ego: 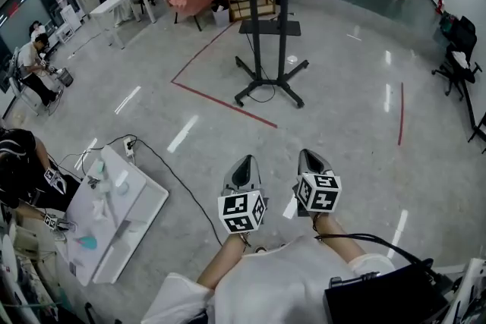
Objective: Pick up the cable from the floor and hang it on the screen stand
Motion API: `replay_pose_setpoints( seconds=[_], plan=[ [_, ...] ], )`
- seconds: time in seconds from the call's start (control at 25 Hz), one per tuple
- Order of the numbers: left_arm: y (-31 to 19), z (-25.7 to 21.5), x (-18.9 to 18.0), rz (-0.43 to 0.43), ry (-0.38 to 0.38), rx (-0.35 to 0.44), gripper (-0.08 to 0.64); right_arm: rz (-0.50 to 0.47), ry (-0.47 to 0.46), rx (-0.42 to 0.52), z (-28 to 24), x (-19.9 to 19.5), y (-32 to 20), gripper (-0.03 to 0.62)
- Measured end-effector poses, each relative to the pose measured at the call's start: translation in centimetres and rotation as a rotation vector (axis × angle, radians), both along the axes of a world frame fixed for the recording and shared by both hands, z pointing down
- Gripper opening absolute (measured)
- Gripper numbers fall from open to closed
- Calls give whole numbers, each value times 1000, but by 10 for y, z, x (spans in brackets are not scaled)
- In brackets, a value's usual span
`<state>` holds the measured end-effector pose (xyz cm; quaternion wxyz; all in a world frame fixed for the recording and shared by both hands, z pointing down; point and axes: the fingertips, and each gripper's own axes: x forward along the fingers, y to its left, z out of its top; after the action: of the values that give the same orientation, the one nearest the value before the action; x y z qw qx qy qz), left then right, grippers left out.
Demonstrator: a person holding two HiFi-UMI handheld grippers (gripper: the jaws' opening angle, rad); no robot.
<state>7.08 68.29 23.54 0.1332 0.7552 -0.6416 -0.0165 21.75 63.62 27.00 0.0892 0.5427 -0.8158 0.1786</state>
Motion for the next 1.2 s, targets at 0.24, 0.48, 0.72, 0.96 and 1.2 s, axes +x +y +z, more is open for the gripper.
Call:
replay_pose_setpoints(
  seconds=[0.24,0.48,0.72,0.96,1.2],
  plan=[
    [1,0,-19,0,8,0,2,37,-2,-32,9,-1,2,18],
    [-15,27,-42,-3,6,-34,2,49,-11,-75,36,-15,-17,18],
    [-66,36,-53,-11,-1,-38,2,24,-16,-81,47,-31,-74,18],
    [-127,34,-62,-50,-2,-31,2,-13,-18,-93,48,-42,-140,18],
    [-205,32,-60,-74,5,-49,2,-33,-10,-102,44,-39,-220,18]
  ],
)
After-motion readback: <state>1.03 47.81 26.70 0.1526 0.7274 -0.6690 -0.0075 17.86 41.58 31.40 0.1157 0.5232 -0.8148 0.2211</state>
